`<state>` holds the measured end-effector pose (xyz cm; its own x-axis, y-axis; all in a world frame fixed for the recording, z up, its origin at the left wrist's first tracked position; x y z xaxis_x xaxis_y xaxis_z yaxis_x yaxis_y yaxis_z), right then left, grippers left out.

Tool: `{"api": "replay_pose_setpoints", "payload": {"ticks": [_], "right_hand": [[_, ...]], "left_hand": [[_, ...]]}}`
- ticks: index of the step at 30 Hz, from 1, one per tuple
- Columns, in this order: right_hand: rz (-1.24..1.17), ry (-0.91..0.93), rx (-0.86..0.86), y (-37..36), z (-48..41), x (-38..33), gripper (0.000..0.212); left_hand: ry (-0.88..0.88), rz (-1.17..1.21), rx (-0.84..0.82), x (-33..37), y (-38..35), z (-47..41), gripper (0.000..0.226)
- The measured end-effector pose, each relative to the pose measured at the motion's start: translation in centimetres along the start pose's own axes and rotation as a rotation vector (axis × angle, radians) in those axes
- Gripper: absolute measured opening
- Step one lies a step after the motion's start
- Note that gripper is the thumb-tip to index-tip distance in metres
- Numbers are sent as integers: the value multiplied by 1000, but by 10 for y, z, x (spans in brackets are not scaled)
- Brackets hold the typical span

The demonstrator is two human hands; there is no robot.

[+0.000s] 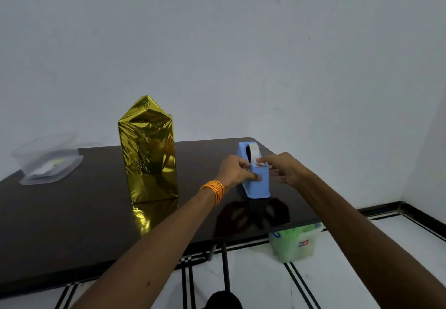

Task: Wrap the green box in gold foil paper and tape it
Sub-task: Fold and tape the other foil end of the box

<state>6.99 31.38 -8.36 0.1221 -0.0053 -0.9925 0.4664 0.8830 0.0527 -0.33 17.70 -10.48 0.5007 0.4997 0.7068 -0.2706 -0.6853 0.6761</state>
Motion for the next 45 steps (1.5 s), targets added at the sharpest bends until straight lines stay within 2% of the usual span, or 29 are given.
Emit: {"api": "replay_pose_setpoints", "payload": {"ticks": [2, 6, 19, 23, 28, 35, 41, 43, 45], "right_hand": [[-36, -23, 16, 1, 0, -1, 10], [-36, -23, 32, 0, -4, -2, 18], [144, 156, 216, -8, -10, -17, 31], [76, 133, 221, 0, -2, -12, 33], [21, 100, 209, 2, 16, 0, 21], [21, 150, 202, 5, 30, 21, 18], [258, 341, 224, 3, 32, 22, 28], [451, 301, 217, 5, 31, 21, 32], [529, 247, 180, 8, 33, 27, 34]], "left_hand": [[-21, 6, 36, -1, -2, -1, 35], [-48, -4, 74, -6, -6, 1, 35], [-86, -49, 125, -2, -6, 6, 42], [-77, -59, 132, -2, -7, 6, 42], [-68, -78, 144, -2, -7, 7, 34], [-60, -90, 168, -3, -11, 8, 34], [-66, -85, 175, -5, -11, 9, 44], [-68, -66, 173, -5, -10, 9, 43], [-61, -49, 170, -6, -11, 8, 41]]}}
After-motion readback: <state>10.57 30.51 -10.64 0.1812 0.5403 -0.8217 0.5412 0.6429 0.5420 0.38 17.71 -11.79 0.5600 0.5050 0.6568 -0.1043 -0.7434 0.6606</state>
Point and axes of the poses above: each hand's wrist, its own z-axis away from the middle knuckle, its own y-axis out of the back of the hand, x = y × z, the point moved 4 cm from there along -z, towards the middle knuckle, and after that the axes turned 10 degrees about -z, right-handed, at the moved point
